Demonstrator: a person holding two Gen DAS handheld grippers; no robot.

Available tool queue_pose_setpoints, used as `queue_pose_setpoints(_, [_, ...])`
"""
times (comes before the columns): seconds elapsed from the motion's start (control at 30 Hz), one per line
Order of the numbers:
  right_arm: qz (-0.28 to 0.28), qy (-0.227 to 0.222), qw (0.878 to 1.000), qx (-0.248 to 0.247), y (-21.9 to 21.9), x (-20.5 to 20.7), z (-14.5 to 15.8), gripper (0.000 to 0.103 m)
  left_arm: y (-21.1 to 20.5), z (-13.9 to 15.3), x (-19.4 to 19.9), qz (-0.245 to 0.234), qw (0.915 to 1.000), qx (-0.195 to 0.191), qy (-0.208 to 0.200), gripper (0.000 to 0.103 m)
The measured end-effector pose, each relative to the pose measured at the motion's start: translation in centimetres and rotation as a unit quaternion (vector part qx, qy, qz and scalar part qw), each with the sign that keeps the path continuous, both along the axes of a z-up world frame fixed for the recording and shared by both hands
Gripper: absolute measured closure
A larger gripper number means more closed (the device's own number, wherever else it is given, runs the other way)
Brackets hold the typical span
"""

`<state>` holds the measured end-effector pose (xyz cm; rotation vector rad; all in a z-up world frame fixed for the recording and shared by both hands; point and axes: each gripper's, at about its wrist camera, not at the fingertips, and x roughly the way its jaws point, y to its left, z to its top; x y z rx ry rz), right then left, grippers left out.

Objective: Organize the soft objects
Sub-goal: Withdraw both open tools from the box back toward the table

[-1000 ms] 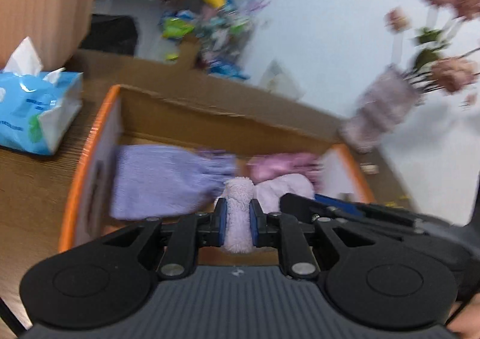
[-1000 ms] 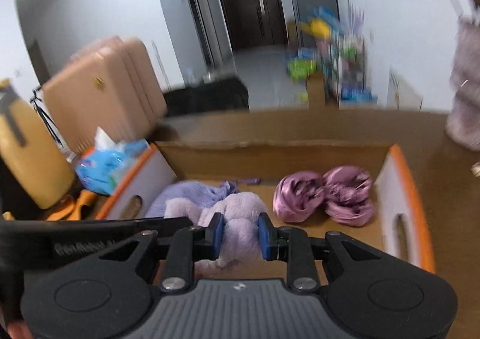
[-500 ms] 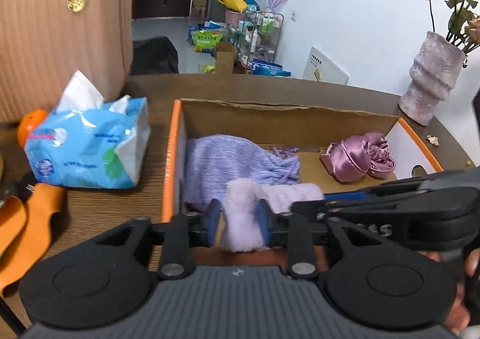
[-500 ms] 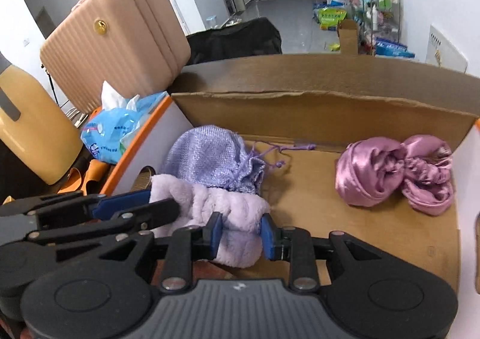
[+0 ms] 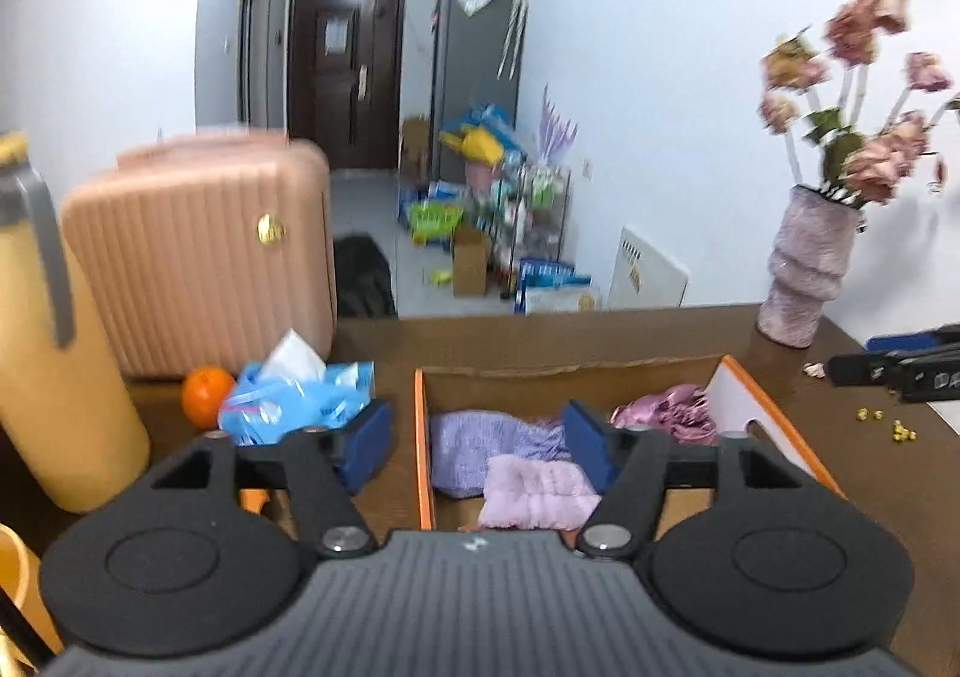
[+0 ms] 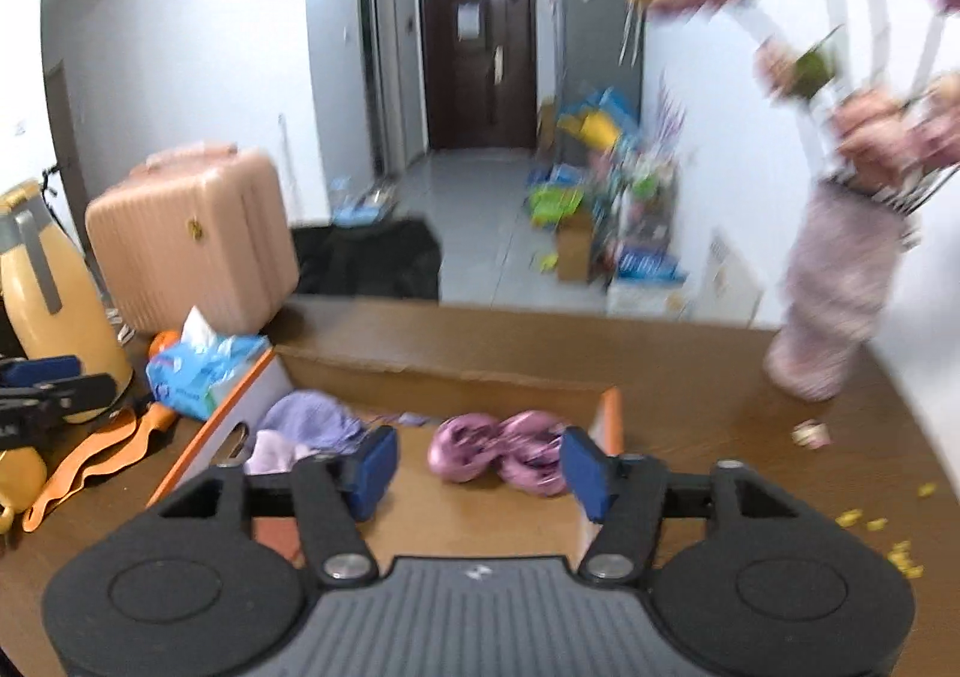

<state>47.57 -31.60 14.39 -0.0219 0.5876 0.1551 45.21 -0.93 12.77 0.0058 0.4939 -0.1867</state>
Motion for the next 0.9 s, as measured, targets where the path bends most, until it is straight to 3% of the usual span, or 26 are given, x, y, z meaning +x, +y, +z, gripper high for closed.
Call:
queue_pose_setpoints(0.03, [-0.007, -0.016, 1.000, -0.003, -0.6, -1.1, 0.5, 0.021, -0.3, 0.5, -1.1, 0.000, 0.9998, 0.007, -0.016, 0.027])
queue_pose_setpoints(0.07, [-0.013, -0.031, 0.999, -0.005, -1.2, -2.2, 0.8, 0.019, -0.6, 0.8, -2.0, 0.000, 0.9994, 0.014, -0.031, 0.024])
queue_pose_setpoints(0.2, [-0.028, -0.061, 0.998, 0.003, -2.6, -5.3, 1.7, 0.019, -1.8, 1.9, -4.7, -0.011, 0.9970, 0.023, -0.073, 0.013])
queue_pose_setpoints(0.47, [-0.018, -0.102, 0.995, -0.007, -1.0, -9.3, 2.7, 0.016, -2.2, 3.4, -8.4, -0.002, 0.9950, 0.011, -0.099, 0.009])
queue_pose_setpoints(0.6, [-0.019, -0.142, 0.990, 0.008, -0.7, -14.0, 1.2, 0.012, -1.3, 1.2, -12.9, 0.030, 0.9911, -0.005, -0.130, 0.006])
queue_pose_setpoints(0.73, [0.006, -0.173, 0.985, 0.006, 0.3, -20.6, -2.1, 0.010, -0.7, -1.9, -17.9, 0.015, 0.9913, -0.012, -0.130, 0.004])
queue_pose_setpoints(0.83, [0.030, -0.189, 0.981, -0.008, 1.3, -24.8, -4.3, 0.008, 0.1, -3.9, -21.8, -0.002, 0.9880, -0.019, -0.154, 0.000])
queue_pose_setpoints(0.9, [0.039, -0.194, 0.980, -0.011, 1.7, -27.4, -5.8, 0.008, 0.6, -4.9, -24.0, -0.015, 0.9859, 0.004, -0.167, 0.000])
